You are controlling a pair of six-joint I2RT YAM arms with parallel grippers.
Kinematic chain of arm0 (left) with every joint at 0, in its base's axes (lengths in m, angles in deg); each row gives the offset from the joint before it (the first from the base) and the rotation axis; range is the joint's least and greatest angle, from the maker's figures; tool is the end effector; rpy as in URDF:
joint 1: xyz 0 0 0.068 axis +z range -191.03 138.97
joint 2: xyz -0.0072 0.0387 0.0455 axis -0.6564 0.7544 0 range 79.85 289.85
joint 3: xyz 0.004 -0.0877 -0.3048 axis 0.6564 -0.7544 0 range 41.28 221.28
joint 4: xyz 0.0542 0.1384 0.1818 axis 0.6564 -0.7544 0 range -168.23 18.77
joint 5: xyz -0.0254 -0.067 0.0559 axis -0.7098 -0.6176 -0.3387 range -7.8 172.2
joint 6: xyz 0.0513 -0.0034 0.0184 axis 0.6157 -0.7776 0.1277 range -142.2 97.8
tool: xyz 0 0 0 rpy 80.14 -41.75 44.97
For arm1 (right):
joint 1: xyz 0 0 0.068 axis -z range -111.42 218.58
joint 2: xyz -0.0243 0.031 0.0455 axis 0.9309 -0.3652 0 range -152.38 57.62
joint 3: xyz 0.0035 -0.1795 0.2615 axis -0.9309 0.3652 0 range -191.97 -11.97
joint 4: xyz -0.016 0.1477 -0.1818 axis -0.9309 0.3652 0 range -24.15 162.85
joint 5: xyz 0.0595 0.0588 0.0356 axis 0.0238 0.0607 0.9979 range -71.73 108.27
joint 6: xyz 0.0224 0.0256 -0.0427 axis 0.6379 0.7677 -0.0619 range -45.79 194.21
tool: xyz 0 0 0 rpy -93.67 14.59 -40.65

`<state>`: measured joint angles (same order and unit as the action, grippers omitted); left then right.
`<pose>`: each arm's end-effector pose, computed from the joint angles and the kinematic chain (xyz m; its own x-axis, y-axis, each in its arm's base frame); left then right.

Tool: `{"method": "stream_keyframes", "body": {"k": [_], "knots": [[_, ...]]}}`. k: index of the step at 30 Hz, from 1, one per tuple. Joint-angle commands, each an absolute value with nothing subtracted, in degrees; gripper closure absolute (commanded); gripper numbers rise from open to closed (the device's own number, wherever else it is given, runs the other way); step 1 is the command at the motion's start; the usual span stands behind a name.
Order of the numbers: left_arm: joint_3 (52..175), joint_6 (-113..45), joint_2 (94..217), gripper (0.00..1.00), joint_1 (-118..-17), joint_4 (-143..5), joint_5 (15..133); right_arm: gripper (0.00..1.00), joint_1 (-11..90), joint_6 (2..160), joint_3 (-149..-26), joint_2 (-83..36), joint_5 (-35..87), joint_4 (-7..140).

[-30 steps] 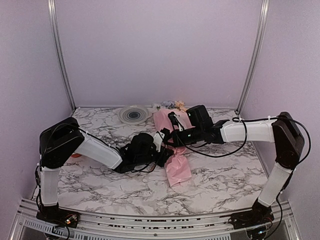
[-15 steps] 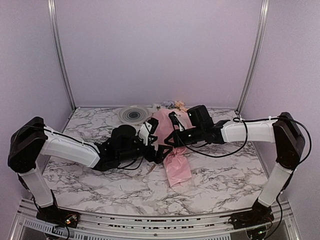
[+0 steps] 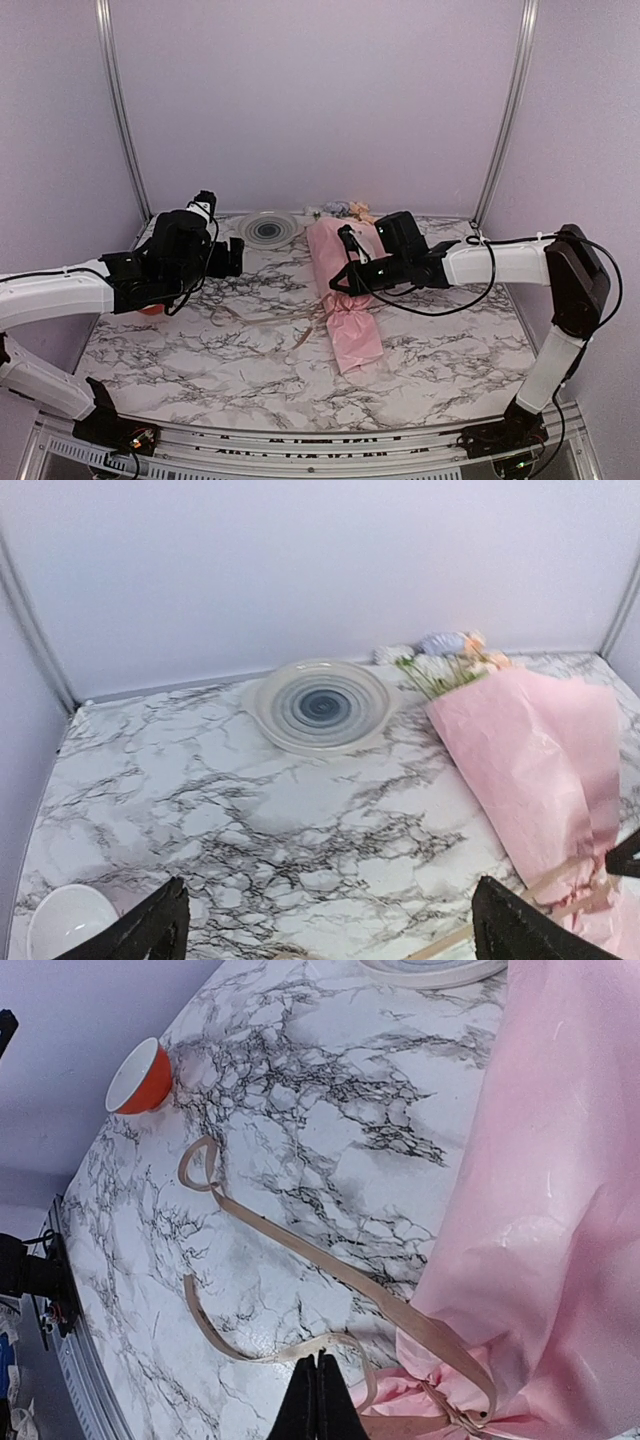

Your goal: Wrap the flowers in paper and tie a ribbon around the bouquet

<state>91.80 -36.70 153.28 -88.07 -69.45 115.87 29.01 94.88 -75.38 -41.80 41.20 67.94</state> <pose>0.1864 -0.1703 0.3436 -0.3021 0.0188 -0.9531 0.1870 0.9816 -0.0399 0.2728 0.2439 0.2739 -0.7356 -0.1861 -0.6514 -0.6022 0.6202 0.5028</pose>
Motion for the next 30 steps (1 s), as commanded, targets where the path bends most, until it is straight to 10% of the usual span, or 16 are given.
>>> {"method": "stream_keyframes", "body": {"k": [1, 5, 12, 30], "knots": [[87.9, -42.8, 150.9, 0.1, -86.6, -69.5, 127.1, 1.0, 29.4, 94.1, -75.7, -41.8, 42.1, 66.5], [91.0, -52.1, 157.9, 0.36, -83.5, -82.3, 117.6, 1.0, 29.4, 94.8, -75.7, -41.9, 42.6, 66.1], [88.0, -57.1, 165.7, 0.23, -79.5, -86.3, 107.1, 1.0, 29.4, 94.5, -76.2, -42.3, 43.1, 66.5], [87.9, -55.3, 178.7, 0.67, -75.2, -79.6, 97.0, 1.0, 29.4, 94.5, -75.5, -42.1, 43.0, 66.5]]}}
